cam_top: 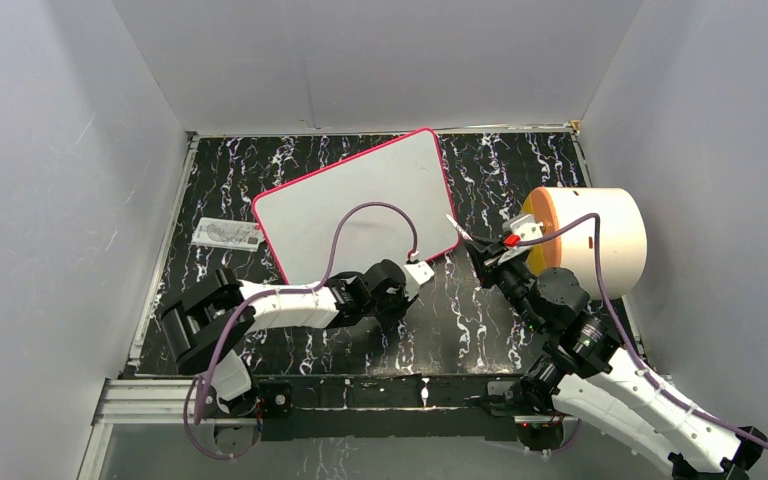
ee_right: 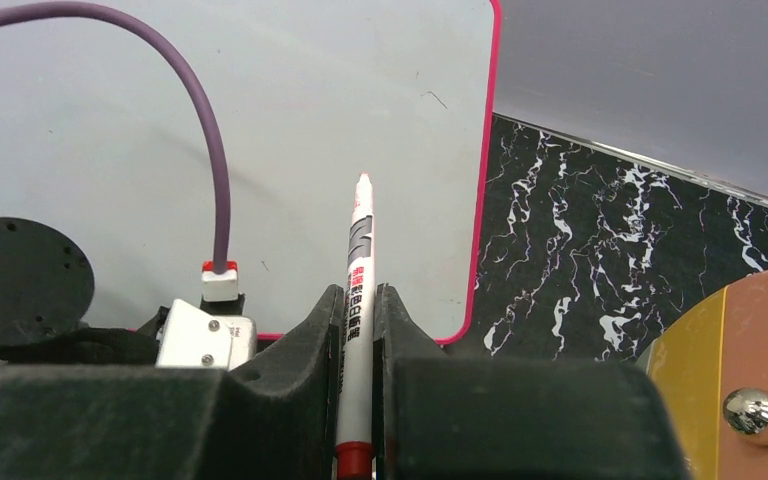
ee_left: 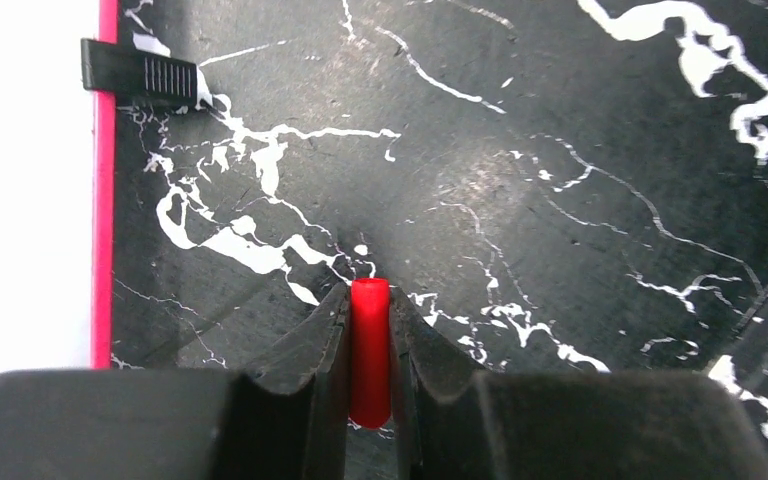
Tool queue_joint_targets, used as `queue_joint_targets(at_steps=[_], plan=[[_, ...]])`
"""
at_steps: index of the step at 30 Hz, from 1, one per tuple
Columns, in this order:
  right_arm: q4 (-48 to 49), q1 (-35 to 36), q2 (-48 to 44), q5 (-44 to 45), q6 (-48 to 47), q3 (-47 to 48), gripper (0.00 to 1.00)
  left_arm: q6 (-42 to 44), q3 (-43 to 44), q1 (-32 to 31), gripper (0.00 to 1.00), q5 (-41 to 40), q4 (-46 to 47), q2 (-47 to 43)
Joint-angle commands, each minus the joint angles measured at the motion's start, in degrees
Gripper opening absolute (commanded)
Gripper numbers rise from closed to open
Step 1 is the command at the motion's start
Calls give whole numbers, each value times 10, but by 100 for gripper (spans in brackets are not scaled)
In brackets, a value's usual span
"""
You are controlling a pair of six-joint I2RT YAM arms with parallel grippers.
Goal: Write a sentence on the whiteboard
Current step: Place the pen cap at the center of the board.
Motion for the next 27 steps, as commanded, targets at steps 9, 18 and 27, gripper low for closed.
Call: queue_joint_targets(at_steps=[9,18,27], plan=[[36,1,-3,2,8,-1,0,-12,0,-12,25,-34,16,19],[36,1,-2,3,8,3,0,-22,3,-12,40,-59,-3,-24],[34,1,5,6,8,11,0,-36,62,-12,88,-136,-83,-131]])
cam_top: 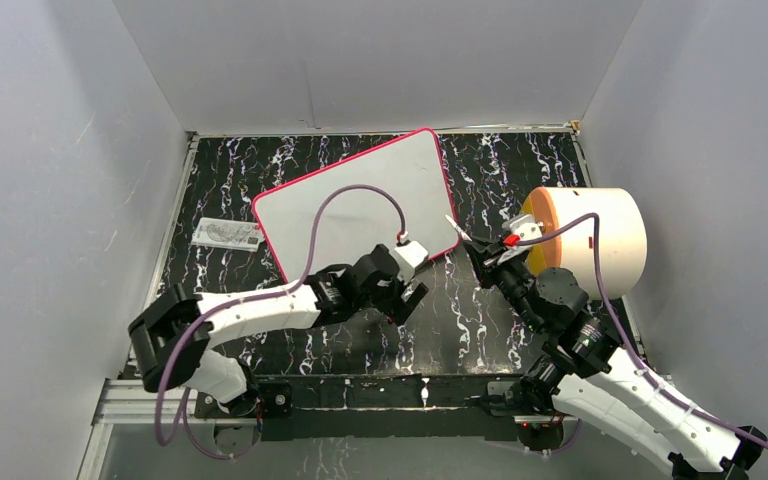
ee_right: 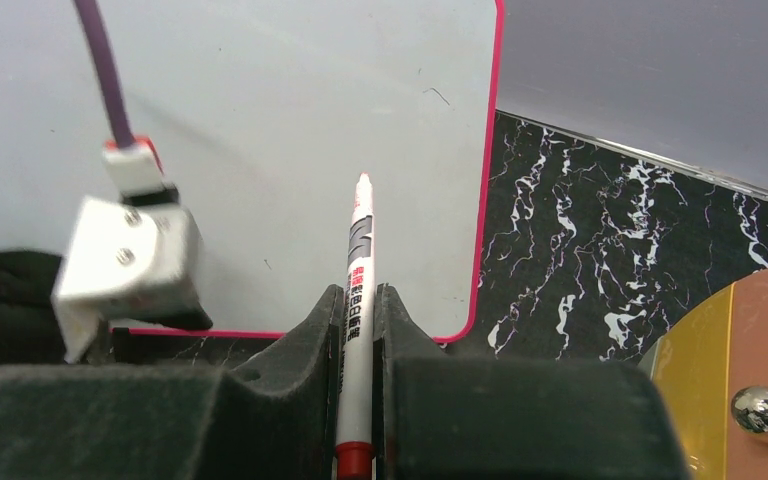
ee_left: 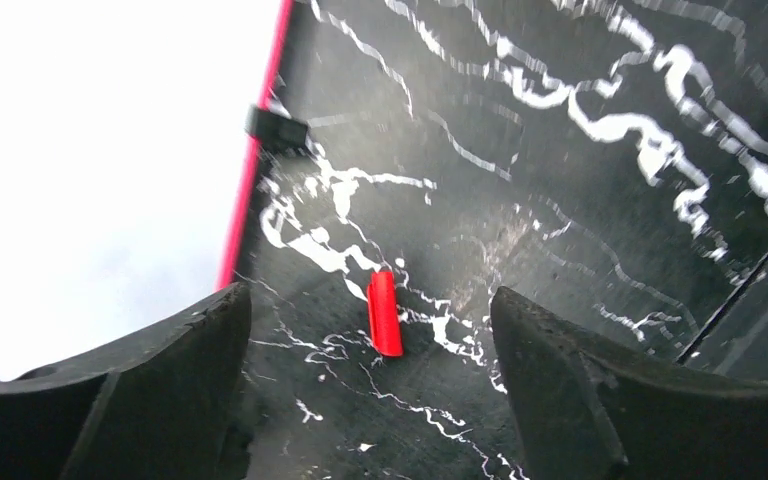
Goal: Write a sentence on the whiteboard
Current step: Place the pen cap at the center of the board, then write a sentence on the whiteboard.
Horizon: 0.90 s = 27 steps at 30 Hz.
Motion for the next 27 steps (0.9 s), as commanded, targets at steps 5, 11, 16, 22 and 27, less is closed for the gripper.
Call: queue_joint_targets(at_steps=[5,11,16,22,27], plan=[[37,1,7,7,1,19,0,-3,94,-2,91,-113,-107,-111],[38,2,20,5,0,25,0,-30,205,53,94,-134,-240,-115],[41,1,29,2,-1,32,0,-44,280,92,94,-171,-295,-124],[42,1,44,-6,-2,42,0,-55,330,186,94,-148,-315,-153],[55,1,64,-22,-3,48,0,-64,348,285,93,-91,-330,-150]])
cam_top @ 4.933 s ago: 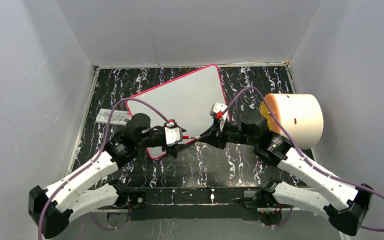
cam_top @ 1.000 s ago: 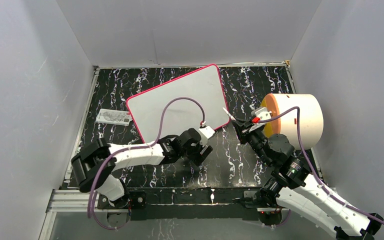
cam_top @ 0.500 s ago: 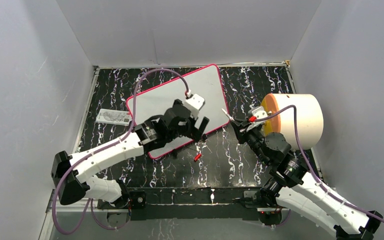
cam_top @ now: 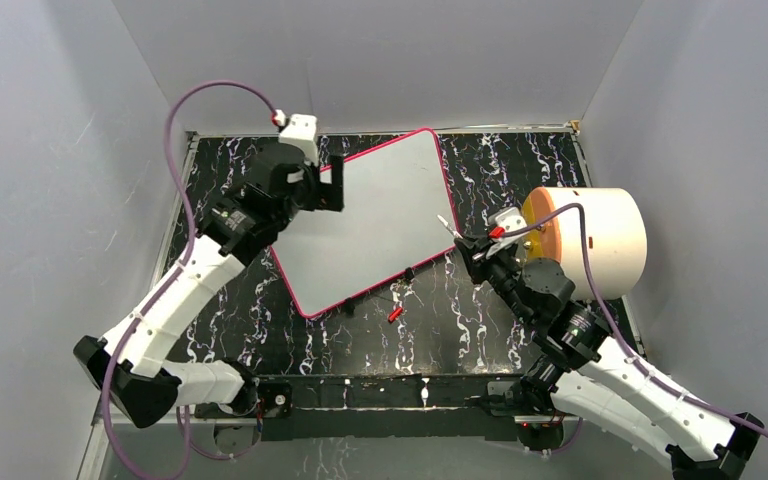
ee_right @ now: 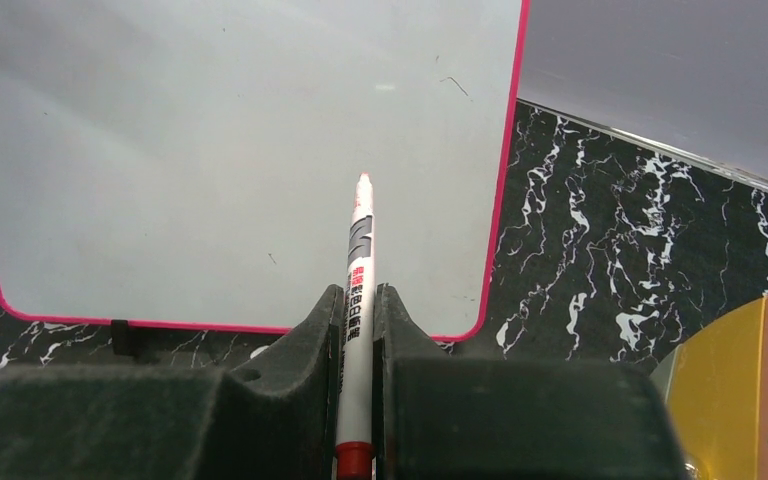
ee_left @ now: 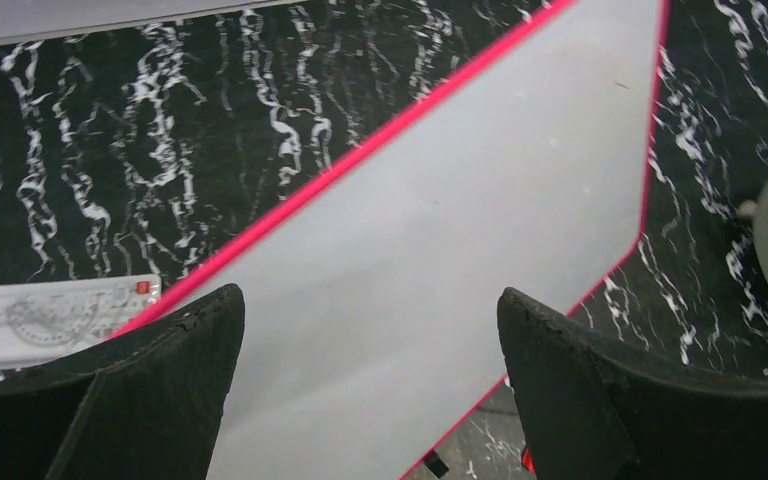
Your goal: Write a sentence on the whiteboard
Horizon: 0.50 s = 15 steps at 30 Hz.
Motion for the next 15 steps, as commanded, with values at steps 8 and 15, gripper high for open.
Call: queue_joint_targets(at_steps=[8,15], plan=[[53,1,40,-49,-19,54,0,-52,33,227,92,159,-34,-14],[62,1,51,-88,-24,57,0,-62,-1,374,90,384,-13,-5]])
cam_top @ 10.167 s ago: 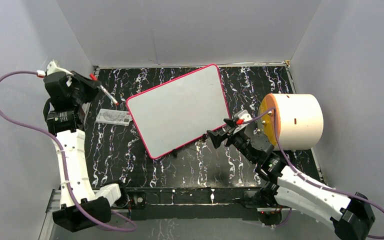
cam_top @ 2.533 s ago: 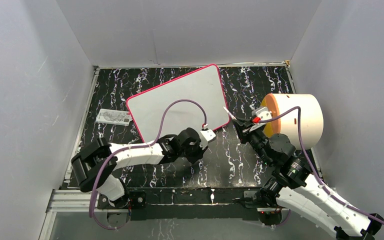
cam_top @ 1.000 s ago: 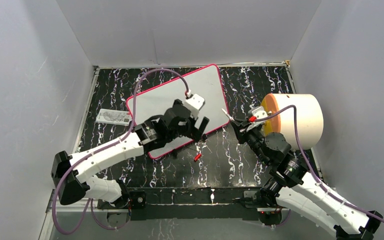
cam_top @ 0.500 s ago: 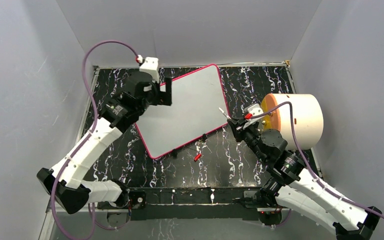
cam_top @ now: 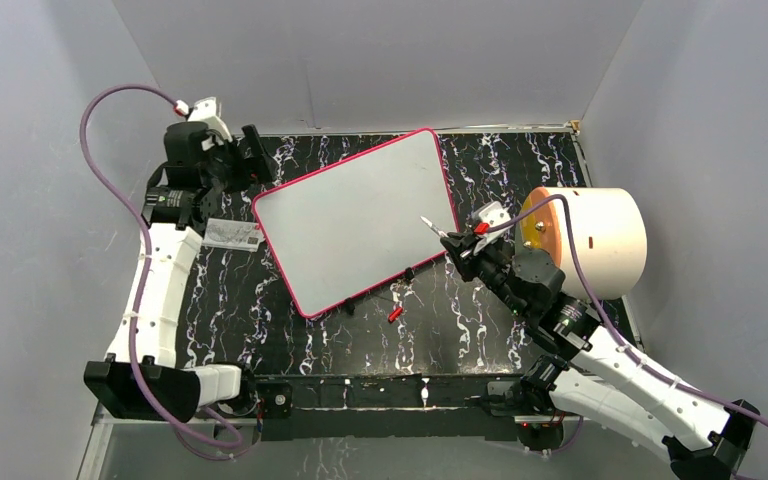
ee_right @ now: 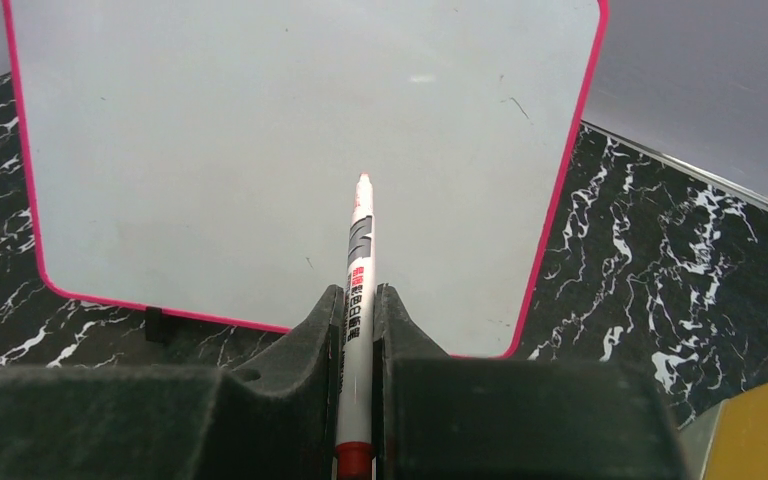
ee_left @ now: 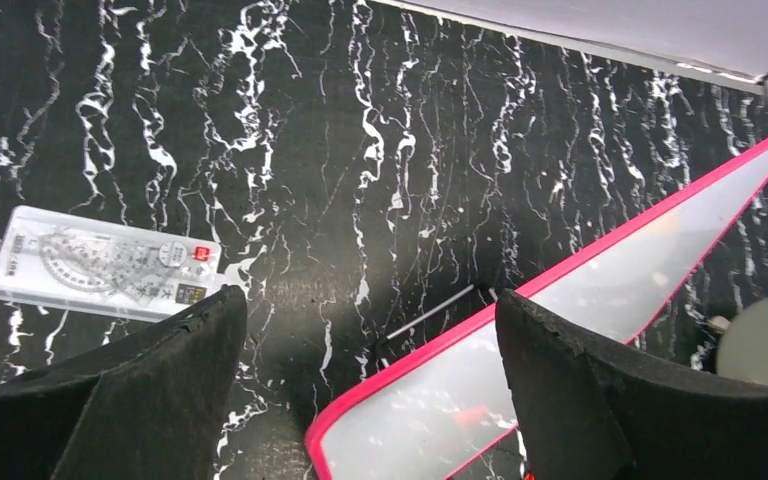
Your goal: Write a sentence on the whiteboard
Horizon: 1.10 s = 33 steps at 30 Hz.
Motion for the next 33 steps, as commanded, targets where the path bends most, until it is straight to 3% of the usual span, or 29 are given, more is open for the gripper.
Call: queue_joint_targets(at_steps=[1,10,14,25,33], plan=[[44,2,6,-39,-13,34,0,-15,-26,69,90,201,20,-4],[36,2,11,-83,-14,44,0,-13,-119,192,87,434,103,-12],[36,1,10,-97,-9,44,0,-21,-154,209,82,519,164,-7],[42,1,12,-118,3,40,0,16,-152,207,61,687,223,75],[46,1,35,-132,10,48,0,51,-150,177,31,732,236,111]])
